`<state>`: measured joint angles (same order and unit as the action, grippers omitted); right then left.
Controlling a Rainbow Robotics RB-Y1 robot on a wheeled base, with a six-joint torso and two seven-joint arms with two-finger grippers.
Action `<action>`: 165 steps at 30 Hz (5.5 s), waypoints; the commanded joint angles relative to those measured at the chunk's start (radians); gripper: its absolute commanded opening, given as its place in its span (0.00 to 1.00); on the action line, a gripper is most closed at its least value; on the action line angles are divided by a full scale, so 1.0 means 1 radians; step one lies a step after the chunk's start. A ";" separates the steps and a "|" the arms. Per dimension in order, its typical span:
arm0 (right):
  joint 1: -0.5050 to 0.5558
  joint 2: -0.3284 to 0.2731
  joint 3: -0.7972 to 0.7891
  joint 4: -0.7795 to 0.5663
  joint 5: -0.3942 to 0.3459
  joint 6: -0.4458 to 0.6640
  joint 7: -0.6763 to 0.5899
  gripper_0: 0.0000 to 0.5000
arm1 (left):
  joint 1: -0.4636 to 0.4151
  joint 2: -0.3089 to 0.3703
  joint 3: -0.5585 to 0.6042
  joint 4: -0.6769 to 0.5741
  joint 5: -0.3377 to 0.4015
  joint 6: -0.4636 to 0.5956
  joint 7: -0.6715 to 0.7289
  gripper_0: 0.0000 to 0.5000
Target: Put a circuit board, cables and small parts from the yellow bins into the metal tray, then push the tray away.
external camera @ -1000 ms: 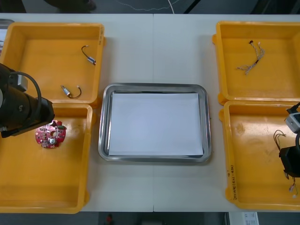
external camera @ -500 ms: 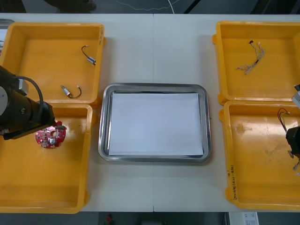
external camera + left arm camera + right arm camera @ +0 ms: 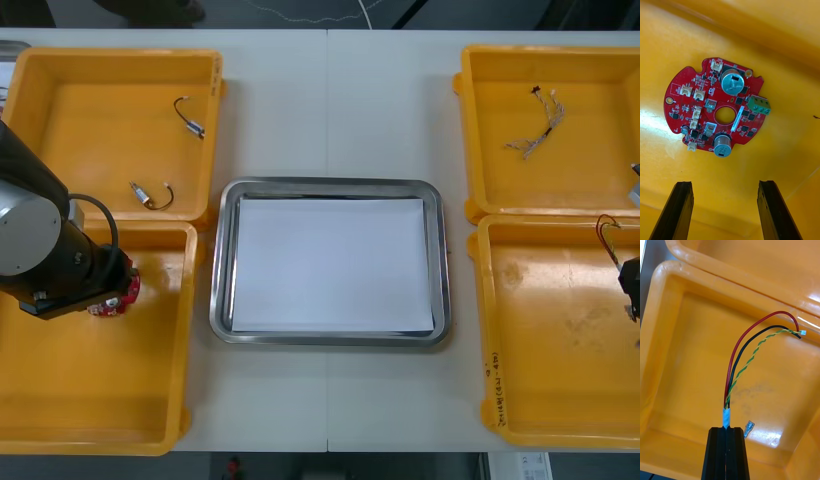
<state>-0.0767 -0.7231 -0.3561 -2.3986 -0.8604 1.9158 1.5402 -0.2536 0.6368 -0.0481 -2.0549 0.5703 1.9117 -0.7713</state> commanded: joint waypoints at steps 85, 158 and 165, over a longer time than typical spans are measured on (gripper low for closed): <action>-0.132 -0.124 0.160 -0.031 -0.055 0.004 0.167 0.00 | -0.096 -0.002 -0.168 0.210 -0.055 -0.115 0.121 0.00; -0.133 -0.124 0.160 -0.031 -0.034 0.004 0.167 0.00 | -0.572 -0.138 -0.543 0.039 0.183 0.008 0.432 0.00; -0.132 -0.124 0.160 -0.031 -0.031 0.004 0.167 0.00 | -0.549 -0.140 -0.613 0.064 0.166 0.008 0.432 0.00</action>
<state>-0.1892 -0.8150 -0.2038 -2.4014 -0.9012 1.9163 1.6576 -0.7889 0.5129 -0.6251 -1.9947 0.7570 1.9122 -0.3649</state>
